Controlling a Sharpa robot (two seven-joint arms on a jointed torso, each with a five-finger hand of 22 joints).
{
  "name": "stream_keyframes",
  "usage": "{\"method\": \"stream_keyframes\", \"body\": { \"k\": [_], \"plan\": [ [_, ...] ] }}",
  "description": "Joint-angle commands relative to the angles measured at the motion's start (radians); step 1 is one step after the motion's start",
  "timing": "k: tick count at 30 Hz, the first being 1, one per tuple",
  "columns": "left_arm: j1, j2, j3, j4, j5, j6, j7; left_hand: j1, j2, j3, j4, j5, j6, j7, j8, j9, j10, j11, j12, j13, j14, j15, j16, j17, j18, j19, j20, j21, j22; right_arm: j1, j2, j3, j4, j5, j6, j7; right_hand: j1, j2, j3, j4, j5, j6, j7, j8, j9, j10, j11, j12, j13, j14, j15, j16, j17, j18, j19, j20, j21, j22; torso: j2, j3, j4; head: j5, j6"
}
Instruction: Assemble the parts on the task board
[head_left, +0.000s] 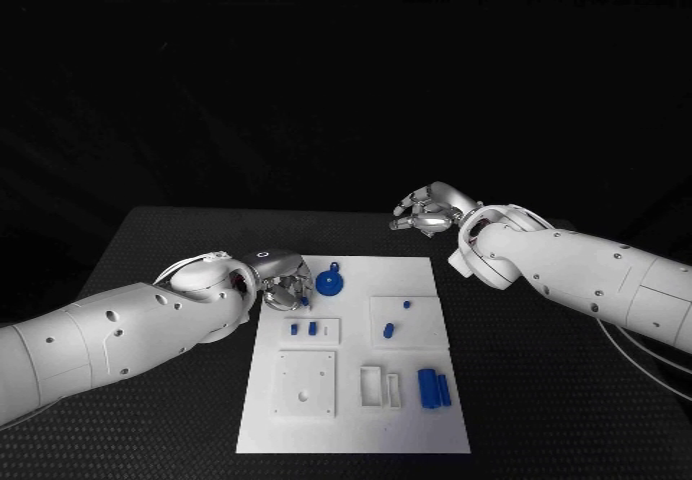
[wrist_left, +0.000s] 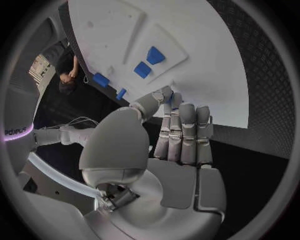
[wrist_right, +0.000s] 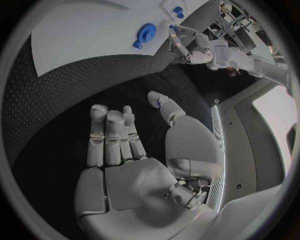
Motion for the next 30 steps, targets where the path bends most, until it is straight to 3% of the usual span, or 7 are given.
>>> {"method": "stream_keyframes", "body": {
  "k": [1, 30],
  "plan": [
    [0.0, 0.006, -0.001, -0.004, -0.002, 0.031, -0.002, -0.003, 0.007, 0.004, -0.002, 0.001, 0.008, 0.002, 0.001, 0.001, 0.007, 0.0, -0.007, 0.001, 0.006, 0.001, 0.004, -0.002, 0.005, 0.003, -0.092, 0.002, -0.001, 0.0, 0.0, 0.0, 0.001, -0.001, 0.012, 0.008, -0.001, 0.012, -0.001, 0.003, -0.003, 0.002, 0.008, -0.001, -0.001, -0.009, -0.001, 0.004, -0.001, -0.004, 0.003, 0.006, -0.001, 0.029, 0.0, 0.003, -0.003, 0.015, 0.0, 0.0006, -0.0002, 0.0, -0.001],
    [0.0, 0.021, -0.017, -0.016, -0.004, 0.06, 0.0, -0.005, 0.01, 0.005, -0.003, -0.001, 0.007, 0.003, 0.001, 0.0, 0.008, 0.0, -0.009, 0.0, 0.005, 0.001, 0.003, -0.003, 0.004, 0.002, -0.092, 0.001, -0.001, 0.0, 0.001, 0.0, 0.0, -0.001, 0.011, 0.008, -0.001, 0.012, -0.001, 0.002, -0.004, 0.002, 0.008, 0.0, -0.002, -0.009, -0.001, 0.005, -0.003, -0.004, 0.003, 0.006, -0.002, 0.029, 0.0, 0.003, -0.003, 0.015, 0.0, 0.0002, -0.0006, -0.005, -0.006]
  ]
}}
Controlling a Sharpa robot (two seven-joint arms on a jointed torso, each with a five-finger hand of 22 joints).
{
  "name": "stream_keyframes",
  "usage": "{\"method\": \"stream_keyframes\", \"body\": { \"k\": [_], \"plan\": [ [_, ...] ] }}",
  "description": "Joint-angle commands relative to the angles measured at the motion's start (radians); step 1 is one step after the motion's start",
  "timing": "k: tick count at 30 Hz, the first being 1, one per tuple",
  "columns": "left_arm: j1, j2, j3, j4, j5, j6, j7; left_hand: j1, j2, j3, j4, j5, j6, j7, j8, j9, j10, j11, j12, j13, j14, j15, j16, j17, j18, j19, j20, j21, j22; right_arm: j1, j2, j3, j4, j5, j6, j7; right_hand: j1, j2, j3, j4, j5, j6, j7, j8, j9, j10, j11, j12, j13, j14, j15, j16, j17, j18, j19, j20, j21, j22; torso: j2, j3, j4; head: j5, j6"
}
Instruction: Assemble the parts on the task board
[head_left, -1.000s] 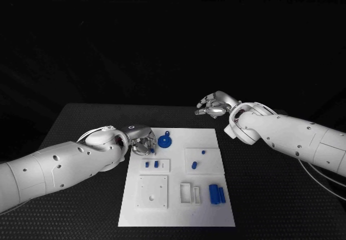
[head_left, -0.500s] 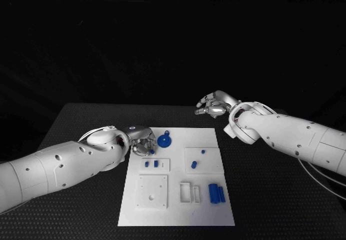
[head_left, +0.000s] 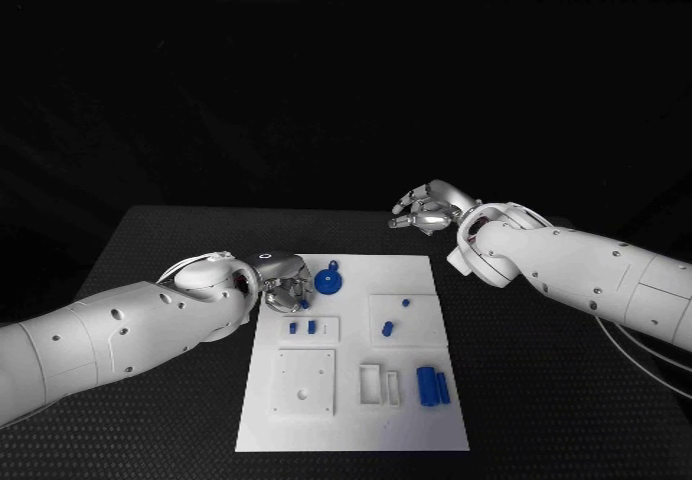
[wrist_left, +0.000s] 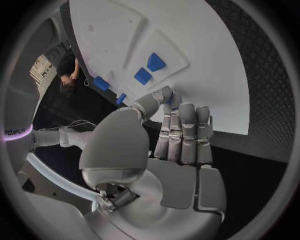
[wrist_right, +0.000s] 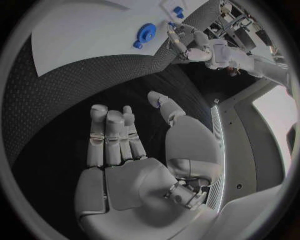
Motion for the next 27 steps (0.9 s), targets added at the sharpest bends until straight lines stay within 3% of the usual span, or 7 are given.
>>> {"method": "stream_keyframes", "body": {
  "k": [1, 10, 21, 27],
  "plan": [
    [-0.002, 0.003, -0.004, 0.002, -0.001, 0.025, 0.004, 0.001, 0.009, 0.006, -0.001, 0.0, 0.008, -0.003, 0.002, -0.002, 0.008, 0.0, -0.005, 0.001, 0.004, -0.001, 0.003, -0.001, 0.004, 0.002, -0.092, 0.002, -0.002, 0.0, 0.001, 0.0, 0.0, -0.001, 0.01, 0.008, -0.001, 0.012, -0.001, 0.002, -0.004, -0.001, 0.006, 0.0, -0.001, -0.006, 0.002, 0.006, -0.001, -0.004, 0.003, 0.006, -0.002, 0.029, 0.0, 0.003, -0.003, 0.015, 0.0, -0.0002, 0.0003, -0.002, -0.001],
    [-0.002, 0.013, -0.005, -0.001, 0.0, 0.027, 0.003, 0.001, 0.01, 0.006, -0.001, -0.001, 0.007, -0.003, 0.002, -0.002, 0.009, 0.0, -0.005, 0.0, 0.004, -0.001, 0.003, -0.001, 0.004, 0.002, -0.092, 0.001, -0.002, 0.0, 0.001, 0.0, 0.001, -0.001, 0.01, 0.008, -0.001, 0.012, -0.001, 0.002, -0.004, -0.001, 0.006, 0.0, -0.001, -0.006, 0.002, 0.006, -0.002, -0.004, 0.003, 0.006, -0.002, 0.029, 0.0, 0.003, -0.003, 0.015, 0.0, 0.0, 0.0, -0.002, 0.0],
    [-0.003, 0.031, -0.022, -0.012, -0.003, 0.055, -0.015, 0.002, 0.012, 0.007, -0.002, -0.001, 0.006, -0.002, 0.002, -0.002, 0.008, 0.001, -0.007, 0.0, 0.003, 0.0, 0.003, -0.002, 0.004, 0.001, -0.092, 0.001, -0.002, 0.0, 0.002, 0.0, -0.002, -0.001, 0.012, 0.008, -0.001, 0.012, -0.001, 0.002, -0.004, -0.001, 0.006, 0.0, -0.001, -0.006, 0.002, 0.006, -0.002, -0.004, 0.003, 0.006, -0.002, 0.029, 0.0, 0.003, -0.003, 0.015, 0.001, 0.0, -0.0015, -0.005, 0.0],
    [-0.003, 0.034, -0.025, -0.014, -0.023, 0.08, -0.034, 0.002, 0.012, 0.007, -0.003, -0.001, 0.006, -0.002, 0.001, -0.003, 0.008, 0.001, -0.007, 0.0, 0.002, 0.0, 0.002, -0.002, 0.003, 0.001, -0.092, 0.001, -0.003, 0.0, 0.002, 0.0, -0.001, -0.001, 0.012, 0.008, -0.001, 0.012, -0.001, 0.002, -0.004, -0.001, 0.006, 0.0, -0.001, -0.006, 0.002, 0.007, -0.002, -0.004, 0.003, 0.006, -0.002, 0.029, 0.0, 0.003, -0.003, 0.015, 0.0, 0.0009, -0.0004, -0.007, -0.001]
  ]
}}
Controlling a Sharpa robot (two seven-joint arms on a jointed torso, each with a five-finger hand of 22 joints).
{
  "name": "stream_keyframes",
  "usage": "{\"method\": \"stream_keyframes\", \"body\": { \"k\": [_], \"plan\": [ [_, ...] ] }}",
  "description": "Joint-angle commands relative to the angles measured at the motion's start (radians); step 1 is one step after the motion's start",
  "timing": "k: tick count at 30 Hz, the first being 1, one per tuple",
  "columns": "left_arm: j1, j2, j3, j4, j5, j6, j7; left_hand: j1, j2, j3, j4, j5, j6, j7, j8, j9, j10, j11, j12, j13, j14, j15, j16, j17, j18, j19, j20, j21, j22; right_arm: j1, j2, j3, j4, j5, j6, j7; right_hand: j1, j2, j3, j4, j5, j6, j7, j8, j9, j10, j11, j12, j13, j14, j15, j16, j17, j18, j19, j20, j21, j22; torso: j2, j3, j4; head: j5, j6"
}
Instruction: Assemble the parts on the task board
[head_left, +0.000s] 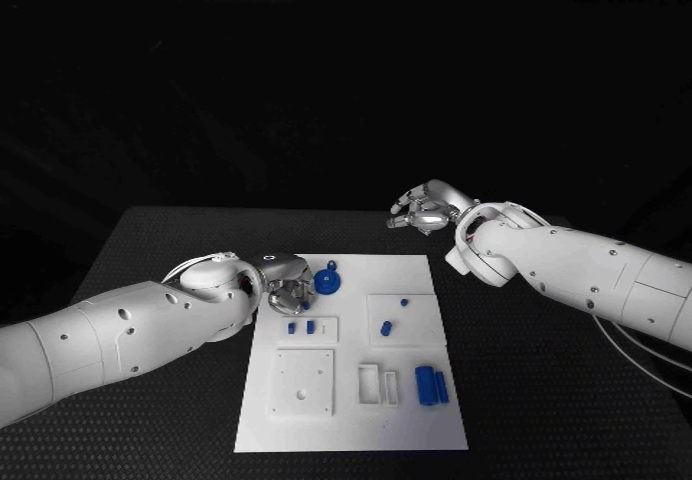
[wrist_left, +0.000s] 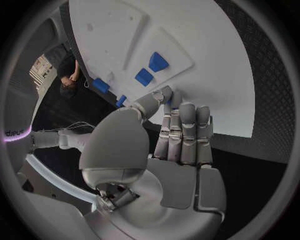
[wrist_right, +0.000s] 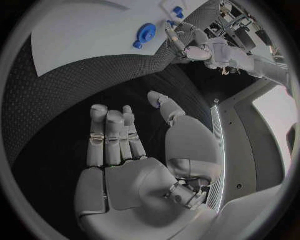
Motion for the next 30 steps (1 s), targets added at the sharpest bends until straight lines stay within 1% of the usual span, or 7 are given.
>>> {"method": "stream_keyframes", "body": {
  "k": [1, 8, 12, 17, 20, 24, 30],
  "plan": [
    [-0.01, 0.008, -0.009, 0.0, -0.024, 0.068, -0.026, -0.003, 0.011, 0.004, -0.001, -0.001, 0.004, 0.002, 0.003, -0.001, 0.007, 0.001, -0.005, -0.002, 0.0, -0.002, 0.002, -0.001, 0.003, 0.001, -0.092, 0.001, -0.001, 0.0, 0.0, 0.0, 0.001, -0.001, 0.011, 0.008, -0.001, 0.012, -0.001, 0.002, -0.004, -0.002, 0.008, 0.0, -0.001, -0.006, 0.002, 0.007, -0.001, -0.004, 0.003, 0.006, -0.001, 0.029, 0.0, 0.003, -0.003, 0.015, 0.0, 0.0003, 0.0009, -0.002, -0.001],
    [-0.01, 0.018, -0.014, -0.008, -0.042, 0.082, -0.037, -0.003, 0.011, 0.005, -0.001, -0.001, 0.003, 0.003, 0.002, -0.002, 0.007, 0.001, -0.005, -0.002, -0.001, -0.002, 0.002, -0.002, 0.003, 0.0, -0.092, 0.0, -0.001, 0.0, 0.001, 0.0, 0.001, -0.001, 0.011, 0.008, 0.0, 0.013, -0.001, 0.002, -0.004, -0.002, 0.008, 0.0, -0.001, -0.006, 0.002, 0.007, -0.002, -0.004, 0.003, 0.006, -0.002, 0.029, 0.0, 0.003, -0.003, 0.015, 0.0, -0.0002, 0.0006, -0.003, -0.001],
    [-0.01, 0.019, -0.022, -0.009, -0.042, 0.078, -0.035, -0.003, 0.012, 0.005, -0.001, -0.001, 0.003, 0.003, 0.002, -0.002, 0.007, 0.001, -0.005, -0.002, -0.001, -0.002, 0.002, -0.002, 0.003, -0.001, -0.092, 0.0, -0.001, 0.0, 0.001, 0.0, 0.001, -0.001, 0.01, 0.008, 0.0, 0.013, -0.001, 0.002, -0.004, -0.002, 0.008, 0.0, -0.001, -0.006, 0.002, 0.007, -0.002, -0.004, 0.003, 0.006, -0.002, 0.029, 0.0, 0.003, -0.003, 0.015, 0.0, -0.0002, 0.0003, -0.003, -0.001],
    [-0.01, 0.011, -0.023, -0.005, -0.031, 0.06, -0.026, -0.003, 0.012, 0.005, -0.002, -0.001, 0.003, 0.003, 0.002, -0.002, 0.007, 0.001, -0.006, -0.002, -0.002, -0.002, 0.002, -0.002, 0.003, -0.001, -0.092, 0.0, -0.001, 0.0, 0.0, 0.0, 0.0, -0.001, 0.01, 0.008, 0.0, 0.013, -0.001, 0.002, -0.004, -0.002, 0.008, 0.0, -0.001, -0.006, 0.002, 0.008, -0.002, -0.004, 0.003, 0.006, -0.002, 0.029, 0.0, 0.003, -0.003, 0.015, 0.0, -0.0002, 0.0006, -0.004, -0.001],
    [-0.01, 0.008, -0.023, -0.006, -0.01, 0.032, -0.011, -0.005, 0.011, 0.004, -0.002, -0.002, -0.002, 0.005, 0.0, -0.003, 0.005, 0.002, -0.008, -0.003, -0.003, -0.001, 0.001, -0.002, 0.002, -0.002, -0.091, -0.001, -0.002, 0.0, 0.0, 0.0, 0.001, -0.001, 0.01, 0.008, 0.0, 0.013, -0.001, 0.002, -0.004, -0.002, 0.008, 0.0, -0.002, -0.006, 0.002, 0.008, -0.002, -0.004, 0.003, 0.006, -0.002, 0.029, 0.0, 0.003, -0.003, 0.015, -0.001, -0.0001, 0.0015, -0.004, -0.001],
    [-0.01, 0.007, -0.023, -0.005, -0.006, 0.022, -0.01, 0.005, 0.008, 0.011, -0.011, 0.001, -0.051, 0.025, -0.027, -0.019, 0.016, 0.0, -0.006, 0.0, -0.018, -0.002, 0.003, -0.002, -0.004, -0.018, -0.089, -0.006, -0.003, 0.0, 0.0, 0.0, 0.0, -0.001, 0.009, 0.008, 0.0, 0.013, -0.001, 0.002, -0.004, -0.002, 0.008, 0.0, -0.002, -0.006, 0.002, 0.008, -0.003, -0.004, 0.003, 0.006, -0.002, 0.029, 0.0, 0.003, -0.003, 0.015, 0.0, -0.0005, 0.0019, -0.006, 0.0],
    [-0.01, 0.003, -0.023, -0.005, -0.005, 0.02, -0.014, 0.013, -0.005, 0.012, -0.018, 0.0, -0.084, 0.025, -0.043, -0.031, 0.01, 0.003, -0.011, 0.0, -0.026, 0.001, 0.006, -0.002, -0.009, -0.023, -0.089, -0.006, -0.003, 0.0, 0.0, 0.0, -0.001, -0.001, 0.009, 0.008, 0.0, 0.013, -0.001, 0.002, -0.005, -0.002, 0.008, 0.0, -0.002, -0.006, 0.002, 0.008, -0.003, -0.004, 0.003, 0.006, -0.002, 0.029, 0.0, 0.003, -0.003, 0.015, 0.0, -0.0007, 0.0008, -0.005, 0.0]
  ]
}}
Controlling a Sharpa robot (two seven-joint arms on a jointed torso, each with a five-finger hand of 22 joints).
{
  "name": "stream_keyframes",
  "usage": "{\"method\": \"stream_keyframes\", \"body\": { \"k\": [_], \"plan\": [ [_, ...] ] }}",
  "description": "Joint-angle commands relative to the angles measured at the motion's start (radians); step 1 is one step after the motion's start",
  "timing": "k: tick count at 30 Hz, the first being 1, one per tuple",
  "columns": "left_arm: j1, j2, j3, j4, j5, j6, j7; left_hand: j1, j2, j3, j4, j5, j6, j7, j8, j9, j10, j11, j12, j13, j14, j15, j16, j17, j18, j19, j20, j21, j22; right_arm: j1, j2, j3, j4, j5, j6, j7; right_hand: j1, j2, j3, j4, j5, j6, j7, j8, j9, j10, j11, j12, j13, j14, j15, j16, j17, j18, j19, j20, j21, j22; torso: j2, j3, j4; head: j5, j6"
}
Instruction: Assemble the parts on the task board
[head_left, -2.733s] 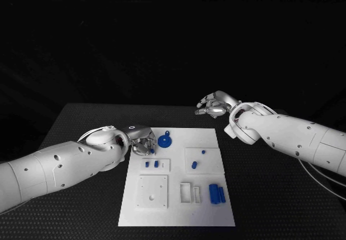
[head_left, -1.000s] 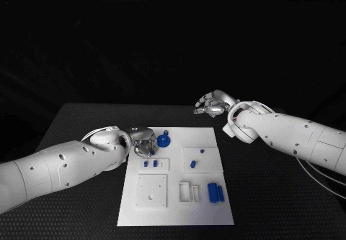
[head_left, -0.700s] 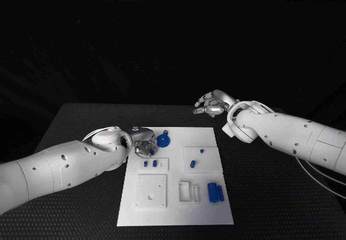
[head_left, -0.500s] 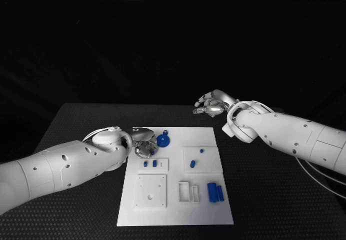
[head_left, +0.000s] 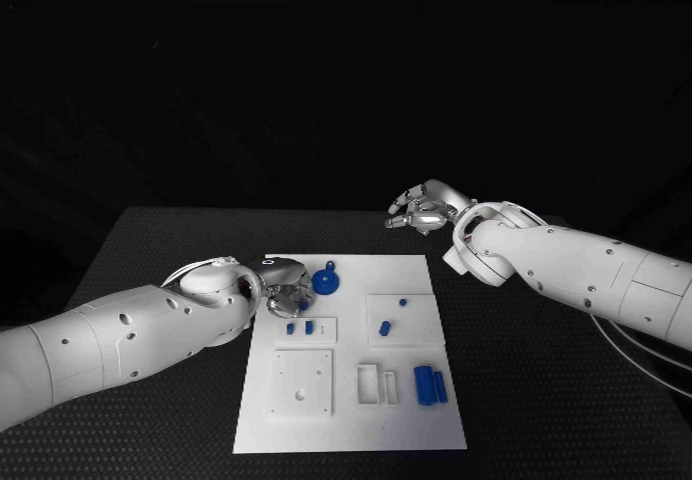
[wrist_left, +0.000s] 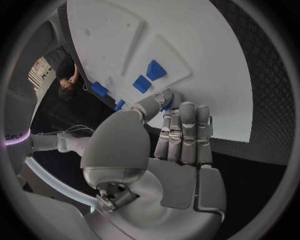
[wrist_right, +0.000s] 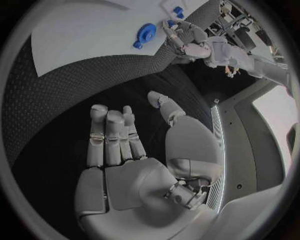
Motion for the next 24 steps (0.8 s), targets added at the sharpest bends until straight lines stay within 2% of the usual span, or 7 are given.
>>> {"method": "stream_keyframes", "body": {
  "k": [1, 8, 14, 18, 24],
  "plan": [
    [-0.007, -0.003, -0.005, 0.0, 0.004, 0.024, 0.0, 0.008, -0.012, -0.001, -0.007, 0.0, -0.011, 0.0, -0.005, 0.0, -0.003, 0.004, -0.007, 0.0, -0.006, 0.003, 0.006, -0.001, -0.009, -0.009, -0.089, -0.006, 0.0, 0.0, 0.0, 0.001, 0.0, -0.001, 0.009, 0.008, 0.0, 0.013, -0.001, 0.002, -0.005, 0.002, 0.008, 0.0, -0.002, -0.006, 0.002, 0.003, -0.001, -0.004, 0.003, 0.006, -0.001, 0.029, 0.0, 0.003, -0.003, 0.015, 0.0, -0.0001, -0.0004, 0.0, 0.0],
    [-0.007, -0.006, -0.005, 0.0, 0.004, 0.025, -0.009, 0.015, -0.031, -0.003, -0.012, -0.005, -0.068, -0.014, -0.031, -0.019, -0.008, 0.006, -0.01, 0.001, -0.01, 0.005, 0.014, -0.001, -0.01, -0.011, -0.089, -0.003, 0.0, -0.001, -0.001, 0.0, 0.0, -0.001, 0.008, 0.008, 0.0, 0.012, -0.001, 0.002, -0.005, 0.001, 0.008, 0.0, -0.002, -0.006, 0.002, 0.003, -0.002, -0.004, 0.003, 0.006, -0.001, 0.029, 0.0, 0.003, -0.003, 0.015, 0.0, -0.0003, 0.0008, 0.0, 0.0],
    [-0.007, -0.008, -0.005, -0.001, 0.003, 0.02, -0.014, 0.019, -0.039, -0.004, -0.013, -0.008, -0.088, -0.016, -0.039, -0.026, -0.011, 0.007, -0.012, 0.001, -0.012, 0.006, 0.017, -0.001, -0.01, -0.011, -0.088, -0.001, 0.0, -0.001, -0.002, 0.0, 0.001, -0.001, 0.009, 0.009, 0.0, 0.012, -0.001, 0.001, -0.005, 0.001, 0.008, 0.0, -0.002, -0.007, 0.002, 0.004, -0.002, -0.005, 0.003, 0.006, -0.002, 0.029, 0.0, 0.003, -0.003, 0.015, 0.0, 0.0, 0.0003, 0.0, 0.0],
    [-0.007, -0.008, -0.005, -0.002, 0.002, 0.015, -0.017, 0.023, -0.044, -0.004, -0.01, -0.009, -0.122, -0.017, -0.053, -0.034, -0.012, 0.007, -0.012, 0.001, -0.011, 0.006, 0.022, -0.001, -0.009, -0.01, -0.088, 0.0, 0.0, -0.001, -0.002, 0.0, 0.0, -0.001, 0.009, 0.008, 0.0, 0.012, -0.001, 0.001, -0.005, 0.001, 0.008, 0.0, -0.002, -0.007, 0.002, 0.004, -0.002, -0.005, 0.003, 0.006, -0.002, 0.029, 0.0, 0.003, -0.003, 0.015, 0.0, -0.0003, 0.0001, 0.0, 0.001],
    [-0.007, -0.013, -0.005, -0.001, 0.0, 0.011, -0.018, 0.025, -0.046, -0.004, -0.01, -0.009, -0.129, -0.017, -0.054, -0.036, -0.012, 0.007, -0.012, 0.001, -0.011, 0.006, 0.023, -0.001, -0.008, -0.009, -0.088, 0.001, 0.0, -0.001, -0.003, 0.0, 0.0, -0.001, 0.01, 0.008, 0.0, 0.012, -0.001, 0.001, -0.005, 0.001, 0.008, 0.0, -0.002, -0.007, 0.003, 0.004, -0.002, -0.005, 0.003, 0.006, -0.002, 0.029, 0.0, 0.003, -0.003, 0.015, 0.0, 0.0001, -0.0001, 0.001, 0.003]
  ]
}}
